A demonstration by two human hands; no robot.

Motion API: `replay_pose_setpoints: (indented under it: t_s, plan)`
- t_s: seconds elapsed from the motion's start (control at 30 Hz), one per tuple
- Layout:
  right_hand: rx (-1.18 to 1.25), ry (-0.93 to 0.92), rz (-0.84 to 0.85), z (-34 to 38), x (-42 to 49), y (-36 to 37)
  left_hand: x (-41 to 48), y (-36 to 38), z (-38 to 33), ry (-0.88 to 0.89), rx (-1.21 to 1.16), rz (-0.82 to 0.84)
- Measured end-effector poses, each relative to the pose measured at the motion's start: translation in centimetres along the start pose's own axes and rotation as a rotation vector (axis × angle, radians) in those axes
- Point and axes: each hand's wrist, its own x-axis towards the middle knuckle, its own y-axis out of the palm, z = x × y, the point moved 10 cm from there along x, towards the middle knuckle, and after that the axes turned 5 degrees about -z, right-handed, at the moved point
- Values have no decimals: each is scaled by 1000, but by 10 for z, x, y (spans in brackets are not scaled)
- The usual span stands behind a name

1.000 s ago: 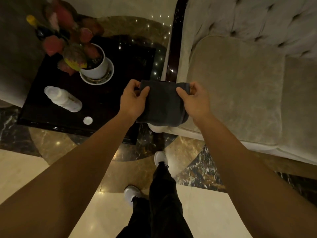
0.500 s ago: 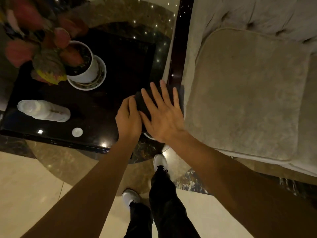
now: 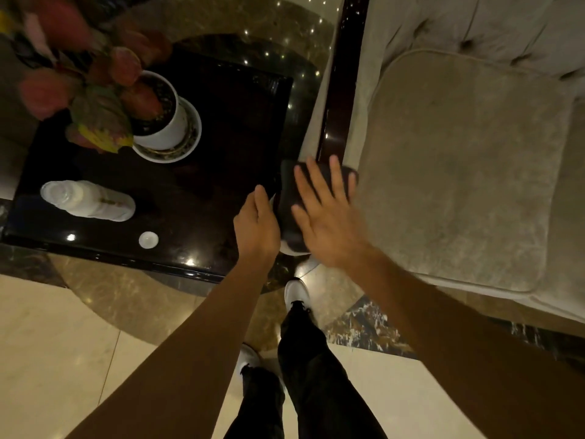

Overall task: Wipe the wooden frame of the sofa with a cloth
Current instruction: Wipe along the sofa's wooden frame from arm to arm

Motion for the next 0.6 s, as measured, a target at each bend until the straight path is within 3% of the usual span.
replay_pose_setpoints:
  t_s: [0.07, 0.17, 0.27, 0.33, 0.43, 0.53, 0.6]
  plan:
    - [-73, 9, -90, -19, 43, -18, 0, -5, -6, 105, 91, -38]
    - [-29, 188, -200, -17, 42, -21, 5, -17, -12, 221, 194, -88]
    - [64, 250, -110, 19, -21, 0, 6, -20, -18, 279, 294, -109]
    - [69, 146, -65, 19, -21, 2, 6, -16, -19, 261, 306, -83]
    - [-23, 76, -152, -19, 38, -23, 8, -10, -22, 273, 309, -82]
    - [1, 191, -255, -33, 59, -29, 10, -7, -30, 253, 239, -119]
    - [76, 260, -246, -14, 23, -14, 13, -5, -21, 124, 124, -151]
